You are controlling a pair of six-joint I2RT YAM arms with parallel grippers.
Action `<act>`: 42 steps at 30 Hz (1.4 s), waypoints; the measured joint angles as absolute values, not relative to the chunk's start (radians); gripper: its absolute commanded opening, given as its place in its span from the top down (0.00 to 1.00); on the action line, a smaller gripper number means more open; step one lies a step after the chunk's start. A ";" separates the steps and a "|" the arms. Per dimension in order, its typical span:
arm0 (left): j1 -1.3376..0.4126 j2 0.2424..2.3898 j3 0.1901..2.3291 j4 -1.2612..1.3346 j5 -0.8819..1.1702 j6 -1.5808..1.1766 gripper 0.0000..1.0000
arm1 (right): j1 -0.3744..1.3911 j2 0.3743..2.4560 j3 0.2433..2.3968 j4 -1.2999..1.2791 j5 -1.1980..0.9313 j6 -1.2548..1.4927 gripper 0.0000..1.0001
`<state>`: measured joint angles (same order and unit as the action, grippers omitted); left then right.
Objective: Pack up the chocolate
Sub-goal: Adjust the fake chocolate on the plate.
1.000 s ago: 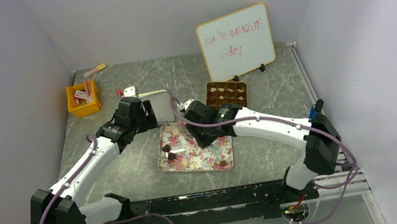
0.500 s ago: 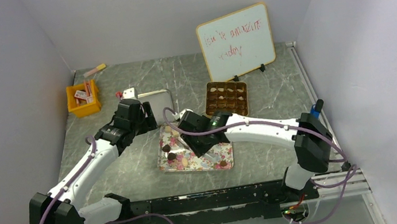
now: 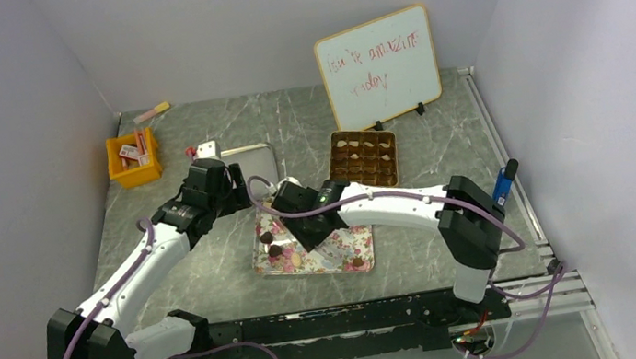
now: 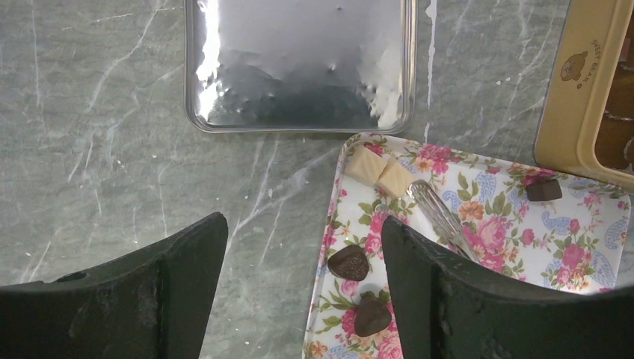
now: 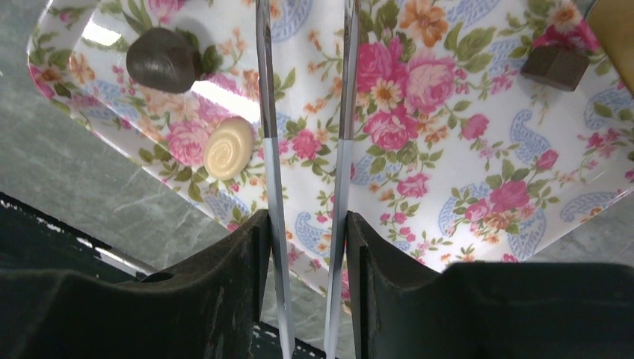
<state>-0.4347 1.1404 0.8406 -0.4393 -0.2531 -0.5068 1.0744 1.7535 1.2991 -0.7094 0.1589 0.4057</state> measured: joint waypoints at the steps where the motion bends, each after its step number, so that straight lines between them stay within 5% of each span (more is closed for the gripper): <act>1: -0.434 1.140 0.841 -0.439 -0.253 -0.505 0.20 | 1.074 1.760 1.308 -0.710 0.163 0.406 0.58; 9: -0.429 1.140 0.841 -0.439 -0.255 -0.490 0.20 | 1.074 1.819 1.361 -0.709 0.197 0.408 0.61; 18: -0.424 1.140 0.841 -0.439 -0.260 -0.483 0.20 | 1.074 1.837 1.361 -0.710 0.216 0.400 0.90; 24: -0.422 1.140 0.841 -0.439 -0.259 -0.483 0.20 | 1.074 1.831 1.361 -0.722 0.231 0.395 1.00; 34: -0.420 1.143 0.841 -0.438 -0.258 -0.484 0.20 | 1.074 1.712 1.368 -0.788 0.253 0.395 1.00; 42: -0.420 1.146 0.841 -0.432 -0.255 -0.484 0.20 | 1.074 1.672 1.370 -0.817 0.249 0.390 0.84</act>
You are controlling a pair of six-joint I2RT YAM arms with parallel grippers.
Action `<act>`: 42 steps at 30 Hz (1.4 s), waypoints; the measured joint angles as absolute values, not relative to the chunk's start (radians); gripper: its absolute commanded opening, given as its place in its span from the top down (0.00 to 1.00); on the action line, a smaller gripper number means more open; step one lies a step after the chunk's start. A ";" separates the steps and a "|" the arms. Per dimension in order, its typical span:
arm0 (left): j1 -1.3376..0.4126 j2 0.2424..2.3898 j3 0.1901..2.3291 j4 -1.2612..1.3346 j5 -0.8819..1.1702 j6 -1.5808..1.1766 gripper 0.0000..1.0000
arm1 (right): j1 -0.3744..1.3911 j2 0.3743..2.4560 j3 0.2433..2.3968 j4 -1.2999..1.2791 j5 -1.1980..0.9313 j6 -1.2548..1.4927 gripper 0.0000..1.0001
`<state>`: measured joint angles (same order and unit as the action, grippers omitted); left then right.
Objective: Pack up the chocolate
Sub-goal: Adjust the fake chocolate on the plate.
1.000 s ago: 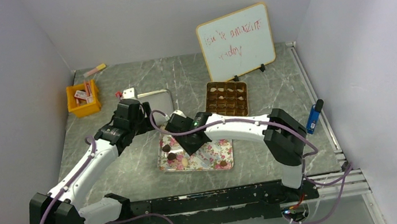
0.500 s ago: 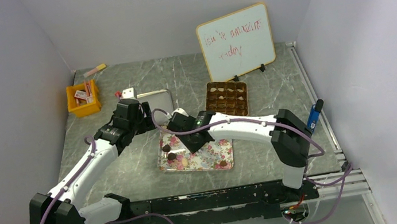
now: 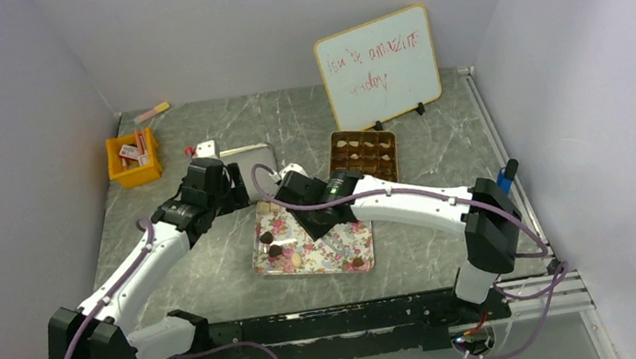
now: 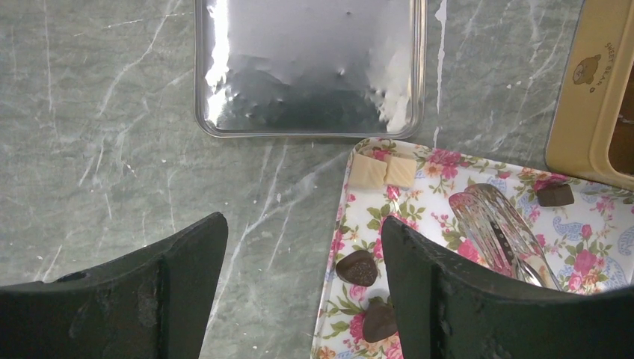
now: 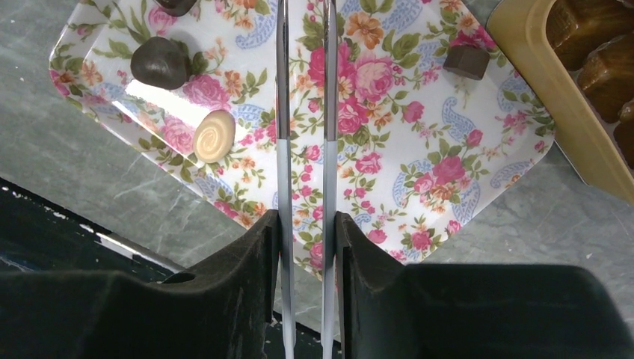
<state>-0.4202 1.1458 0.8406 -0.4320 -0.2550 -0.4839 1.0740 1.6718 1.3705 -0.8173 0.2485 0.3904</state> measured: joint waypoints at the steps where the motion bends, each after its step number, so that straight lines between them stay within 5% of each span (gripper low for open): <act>1: -0.420 1.148 0.841 -0.432 -0.255 -0.484 0.20 | 1.074 1.672 1.370 -0.819 0.247 0.389 0.84; 19: -0.419 1.156 0.841 -0.433 -0.256 -0.484 0.20 | 1.127 1.709 1.383 -0.826 0.125 0.348 0.61; 42: -0.419 1.155 0.841 -0.450 -0.257 -0.519 0.21 | 1.211 1.599 1.322 -0.887 0.096 0.340 0.58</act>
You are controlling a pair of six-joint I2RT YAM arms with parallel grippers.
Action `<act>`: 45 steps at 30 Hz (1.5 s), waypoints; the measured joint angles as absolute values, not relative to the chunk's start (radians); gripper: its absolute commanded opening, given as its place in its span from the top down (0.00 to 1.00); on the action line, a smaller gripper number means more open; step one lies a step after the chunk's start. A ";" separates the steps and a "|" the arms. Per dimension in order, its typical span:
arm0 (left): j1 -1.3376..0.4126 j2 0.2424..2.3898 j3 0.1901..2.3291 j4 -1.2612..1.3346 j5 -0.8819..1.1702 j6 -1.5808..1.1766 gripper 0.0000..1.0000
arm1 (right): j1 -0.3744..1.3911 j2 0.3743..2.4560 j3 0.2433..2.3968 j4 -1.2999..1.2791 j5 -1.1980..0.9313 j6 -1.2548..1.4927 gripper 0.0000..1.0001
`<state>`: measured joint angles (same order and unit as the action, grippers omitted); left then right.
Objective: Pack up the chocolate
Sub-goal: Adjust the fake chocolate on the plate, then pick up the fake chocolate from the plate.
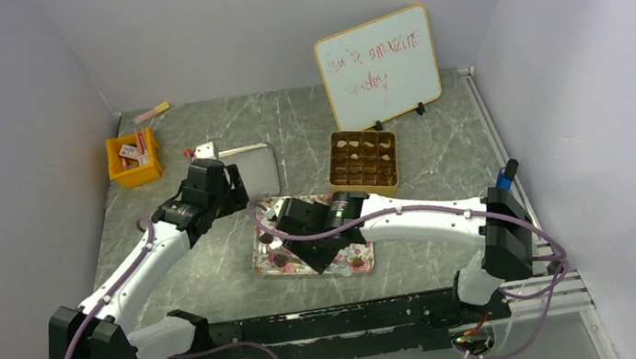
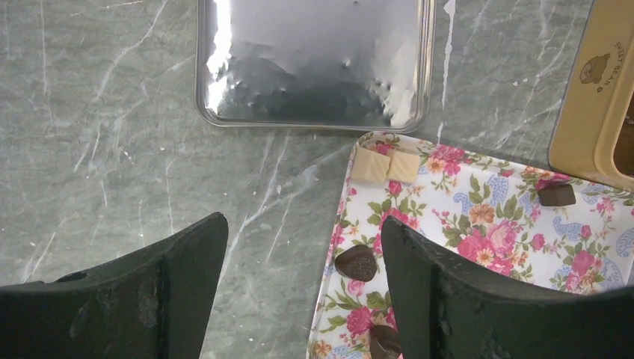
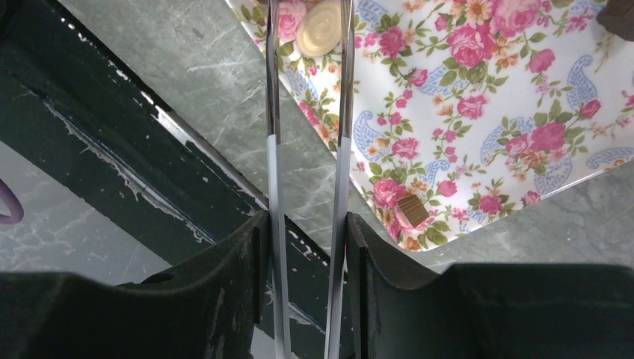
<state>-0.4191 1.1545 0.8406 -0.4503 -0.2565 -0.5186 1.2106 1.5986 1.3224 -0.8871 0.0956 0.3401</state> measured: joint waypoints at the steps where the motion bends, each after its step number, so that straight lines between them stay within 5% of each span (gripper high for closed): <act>1: -0.419 1.154 0.841 -0.454 -0.257 -0.519 0.20 | 1.213 1.597 1.322 -0.889 0.094 0.340 0.58; 37: -0.419 1.147 0.841 -0.484 -0.260 -0.540 0.21 | 1.247 1.645 1.300 -0.865 0.044 0.297 0.58; 45: -0.419 1.147 0.841 -0.484 -0.260 -0.540 0.20 | 1.247 1.655 1.300 -0.863 0.053 0.284 0.99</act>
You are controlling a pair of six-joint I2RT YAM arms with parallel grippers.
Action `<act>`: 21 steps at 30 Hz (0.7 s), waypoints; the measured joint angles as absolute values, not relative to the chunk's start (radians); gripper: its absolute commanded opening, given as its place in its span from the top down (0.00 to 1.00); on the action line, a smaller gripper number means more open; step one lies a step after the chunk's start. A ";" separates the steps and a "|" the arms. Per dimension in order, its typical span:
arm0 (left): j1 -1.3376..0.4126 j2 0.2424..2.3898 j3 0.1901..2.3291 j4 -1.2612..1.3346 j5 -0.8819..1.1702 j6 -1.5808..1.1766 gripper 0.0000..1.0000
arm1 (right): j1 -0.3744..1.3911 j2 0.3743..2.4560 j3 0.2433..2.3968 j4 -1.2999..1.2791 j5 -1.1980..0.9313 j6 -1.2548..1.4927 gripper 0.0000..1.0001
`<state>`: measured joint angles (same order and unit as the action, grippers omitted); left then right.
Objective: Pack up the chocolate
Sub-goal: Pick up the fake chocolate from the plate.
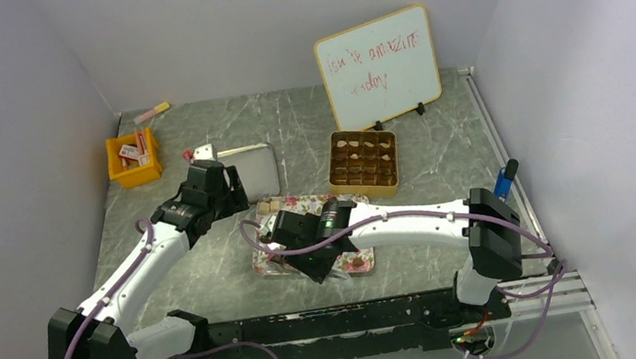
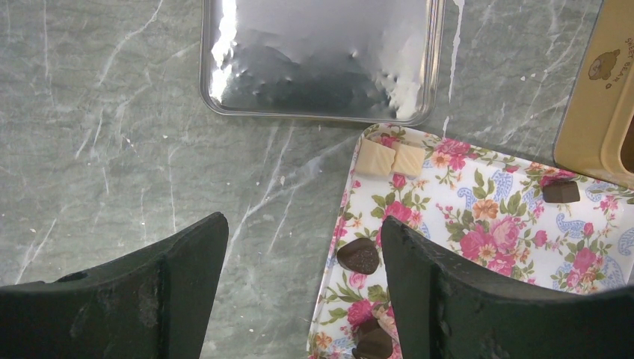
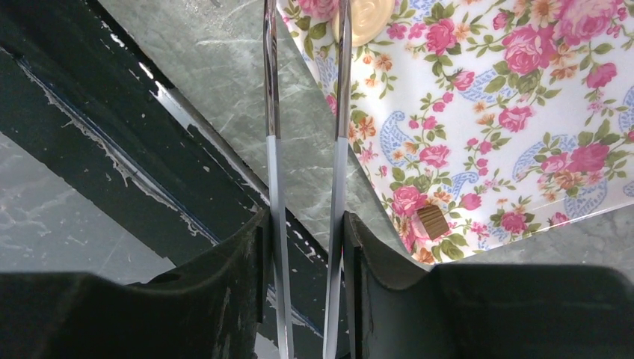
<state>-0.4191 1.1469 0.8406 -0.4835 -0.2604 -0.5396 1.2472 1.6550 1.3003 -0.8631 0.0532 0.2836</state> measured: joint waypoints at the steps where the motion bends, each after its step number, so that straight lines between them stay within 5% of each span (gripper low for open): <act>1: -0.419 1.147 0.841 -0.484 -0.260 -0.540 0.21 | 1.247 1.655 1.300 -0.863 0.055 0.284 1.00; 21: -0.419 1.147 0.841 -0.476 -0.260 -0.539 0.20 | 1.228 1.570 1.344 -0.875 0.197 0.357 1.00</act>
<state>-0.4191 1.1469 0.8406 -0.4755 -0.2604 -0.5392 1.2282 1.5696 1.3441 -0.8753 0.1970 0.3573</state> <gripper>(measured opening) 0.796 0.381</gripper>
